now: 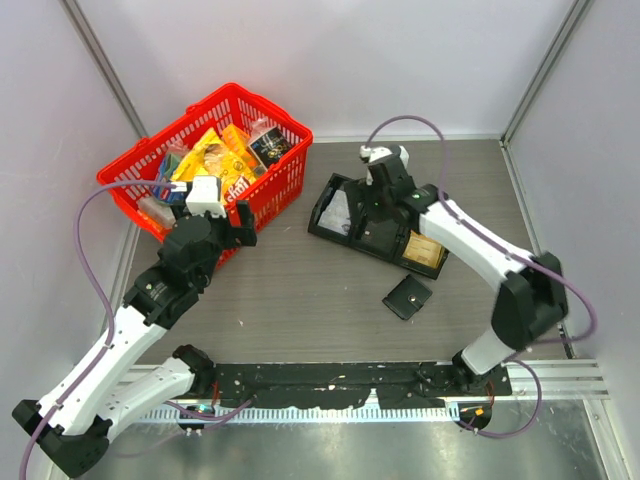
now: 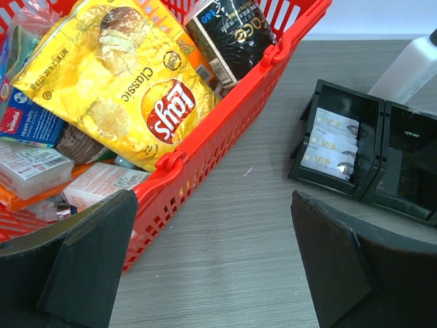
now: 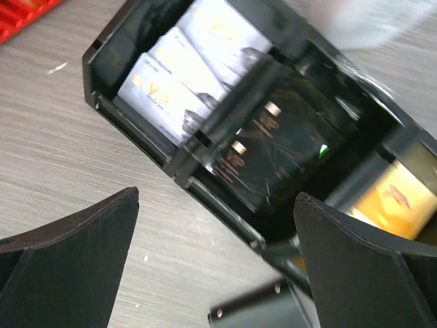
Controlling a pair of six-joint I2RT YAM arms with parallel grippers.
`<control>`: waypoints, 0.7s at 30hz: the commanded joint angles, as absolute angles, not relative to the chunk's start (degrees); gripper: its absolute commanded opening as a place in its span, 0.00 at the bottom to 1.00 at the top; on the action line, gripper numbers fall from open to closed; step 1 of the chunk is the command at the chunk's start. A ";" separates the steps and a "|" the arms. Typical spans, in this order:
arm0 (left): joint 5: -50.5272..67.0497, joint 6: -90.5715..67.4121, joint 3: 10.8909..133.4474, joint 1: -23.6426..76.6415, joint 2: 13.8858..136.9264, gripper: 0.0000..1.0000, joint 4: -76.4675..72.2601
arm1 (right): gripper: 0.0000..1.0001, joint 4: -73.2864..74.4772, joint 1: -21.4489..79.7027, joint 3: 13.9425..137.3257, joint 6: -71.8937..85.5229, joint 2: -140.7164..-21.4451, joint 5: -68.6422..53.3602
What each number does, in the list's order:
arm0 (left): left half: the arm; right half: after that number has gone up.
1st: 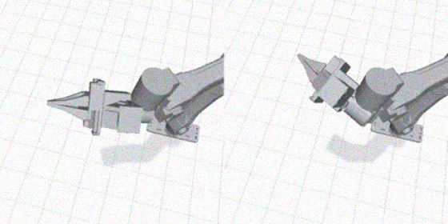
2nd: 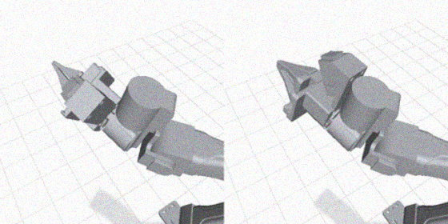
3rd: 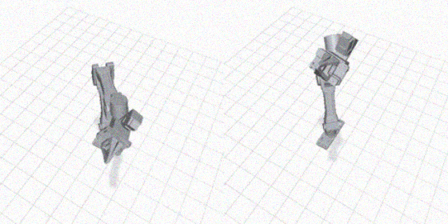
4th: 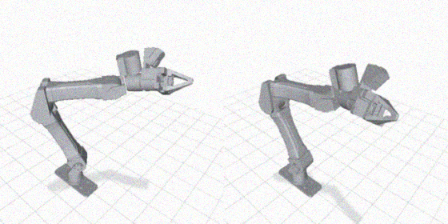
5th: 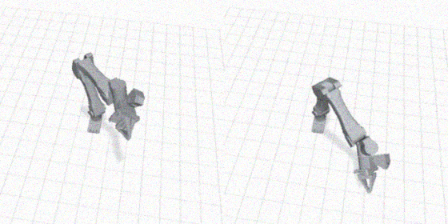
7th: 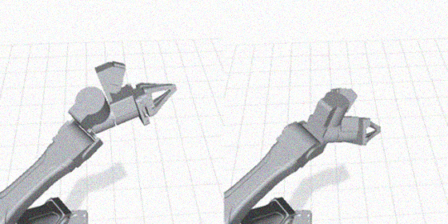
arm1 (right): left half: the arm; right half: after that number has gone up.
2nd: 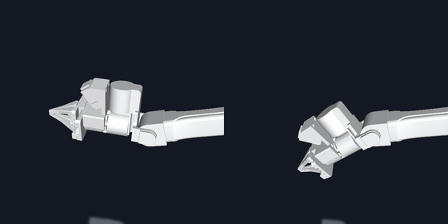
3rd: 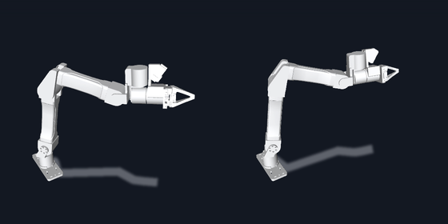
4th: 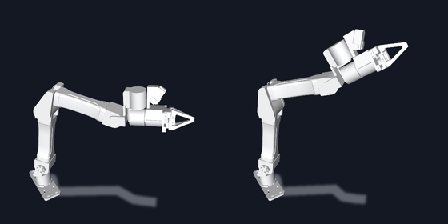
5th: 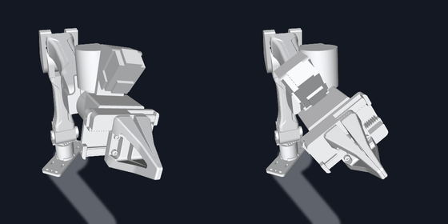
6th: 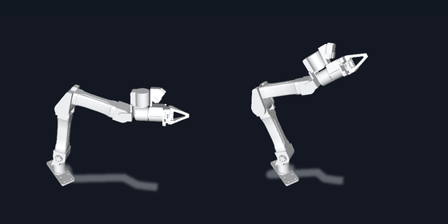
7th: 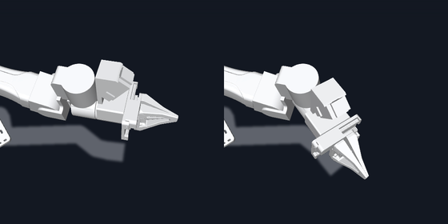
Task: Take the credit cards out of the card holder
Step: Move the storage box to the center of the board, then open the card holder at the center of the board.
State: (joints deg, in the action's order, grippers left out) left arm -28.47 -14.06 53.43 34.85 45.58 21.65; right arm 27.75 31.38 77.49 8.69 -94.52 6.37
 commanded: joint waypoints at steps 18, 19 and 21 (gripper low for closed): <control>-28.21 -13.36 53.00 34.63 44.12 1.00 18.46 | 0.91 33.23 30.15 32.36 47.02 -53.53 22.86; -28.13 -13.45 52.91 34.72 44.12 1.00 18.46 | 0.86 30.53 30.15 30.43 45.89 -53.26 21.20; -27.60 -13.36 52.82 34.72 44.03 1.00 18.28 | 0.81 26.39 30.15 27.88 43.87 -53.96 17.43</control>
State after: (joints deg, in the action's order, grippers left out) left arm -28.29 -14.06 53.06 34.85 44.40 21.43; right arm 36.60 30.24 31.94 43.09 -54.04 21.47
